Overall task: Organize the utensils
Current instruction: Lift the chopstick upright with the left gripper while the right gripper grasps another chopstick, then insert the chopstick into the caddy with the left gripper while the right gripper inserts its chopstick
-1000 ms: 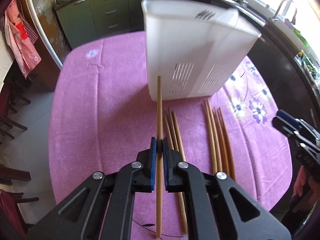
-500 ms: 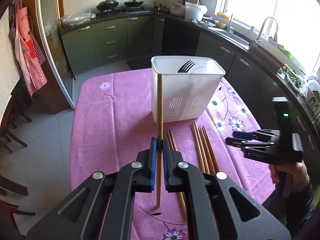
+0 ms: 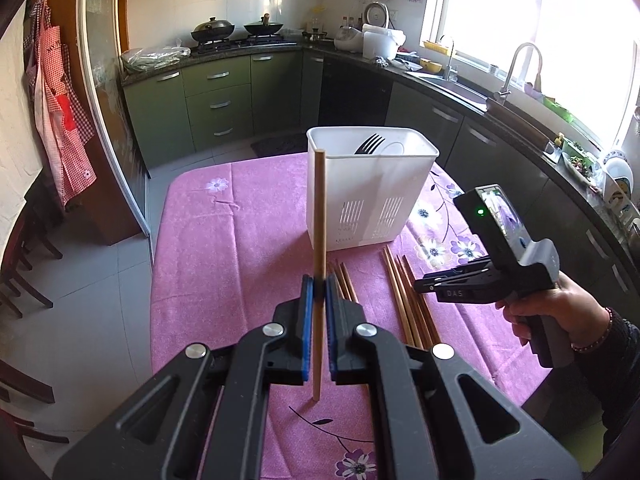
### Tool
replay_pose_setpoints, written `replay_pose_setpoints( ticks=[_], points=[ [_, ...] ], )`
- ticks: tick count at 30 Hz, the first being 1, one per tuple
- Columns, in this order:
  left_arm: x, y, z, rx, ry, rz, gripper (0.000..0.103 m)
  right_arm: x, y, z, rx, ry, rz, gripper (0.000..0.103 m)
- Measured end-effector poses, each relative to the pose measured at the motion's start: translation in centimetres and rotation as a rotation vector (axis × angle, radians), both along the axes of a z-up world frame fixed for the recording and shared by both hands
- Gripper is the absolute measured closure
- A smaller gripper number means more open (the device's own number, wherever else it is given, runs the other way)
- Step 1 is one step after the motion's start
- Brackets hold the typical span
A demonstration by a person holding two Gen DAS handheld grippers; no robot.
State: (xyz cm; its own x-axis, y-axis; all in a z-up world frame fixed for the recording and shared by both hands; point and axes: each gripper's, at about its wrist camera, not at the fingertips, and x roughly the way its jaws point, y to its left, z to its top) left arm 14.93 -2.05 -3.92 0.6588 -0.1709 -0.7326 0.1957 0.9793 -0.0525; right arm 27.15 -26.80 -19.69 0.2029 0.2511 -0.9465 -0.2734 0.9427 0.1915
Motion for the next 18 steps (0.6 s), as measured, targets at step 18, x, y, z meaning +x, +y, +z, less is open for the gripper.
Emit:
replay_pose_setpoints(
  ticks=[18],
  points=[
    [-0.4, 0.0, 0.0, 0.004, -0.012, -0.011, 0.097, -2.1, 4.3, 3.4, -0.056, -0.16, 0.005, 0.096]
  ],
)
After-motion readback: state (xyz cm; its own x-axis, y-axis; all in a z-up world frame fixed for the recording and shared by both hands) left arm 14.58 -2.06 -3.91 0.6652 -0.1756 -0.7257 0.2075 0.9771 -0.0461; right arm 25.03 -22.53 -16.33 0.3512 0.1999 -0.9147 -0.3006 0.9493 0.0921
